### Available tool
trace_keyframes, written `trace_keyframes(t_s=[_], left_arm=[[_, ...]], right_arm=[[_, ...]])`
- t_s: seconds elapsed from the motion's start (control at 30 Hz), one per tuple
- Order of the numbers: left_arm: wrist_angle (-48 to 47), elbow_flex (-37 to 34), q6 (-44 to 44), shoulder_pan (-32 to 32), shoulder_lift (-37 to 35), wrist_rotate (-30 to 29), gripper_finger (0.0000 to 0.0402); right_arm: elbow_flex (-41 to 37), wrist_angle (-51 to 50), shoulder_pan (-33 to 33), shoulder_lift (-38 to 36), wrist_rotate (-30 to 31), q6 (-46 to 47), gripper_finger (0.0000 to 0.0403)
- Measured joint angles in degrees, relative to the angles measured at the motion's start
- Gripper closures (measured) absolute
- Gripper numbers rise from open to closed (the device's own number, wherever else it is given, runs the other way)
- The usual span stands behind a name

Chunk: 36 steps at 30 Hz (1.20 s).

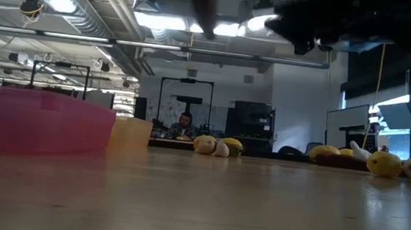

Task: Sort produce into baskets
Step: Put the bottom chilli pepper into the pink bin

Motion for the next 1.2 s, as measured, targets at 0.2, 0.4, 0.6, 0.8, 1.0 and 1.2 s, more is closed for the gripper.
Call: trace_keyframes(t_s=[0.2, 0.4, 0.6, 0.8, 1.0, 1.2], left_arm=[[-21.7, 0.0, -15.6, -1.4, -9.1, -0.3, 0.0277], [-45.8, 0.0, -35.5, -2.5, -14.2, 0.1, 0.0277], [-64.9, 0.0, -54.7, -2.4, -14.3, 0.3, 0.0277], [-72.4, -0.1, -67.2, -2.4, -13.7, 2.5, 0.0277], [-71.4, -0.7, -67.2, -2.3, -11.8, 2.7, 0.0277], [-71.2, -5.8, -70.1, -2.4, -10.7, 8.0, 0.0276]], right_arm=[[0.0, -4.1, 0.0, 0.0, 1.4, 1.8, 0.0194], [0.0, -7.8, 0.0, 0.0, 3.7, 1.9, 0.0194], [0.0, -9.4, -0.1, 0.0, 5.4, 3.1, 0.0194], [0.0, -10.1, -0.1, 0.0, 5.4, 3.2, 0.0194], [0.0, -10.4, -0.1, 0.0, 5.5, 3.2, 0.0194], [0.0, -10.6, -0.1, 0.0, 5.5, 3.2, 0.0194]])
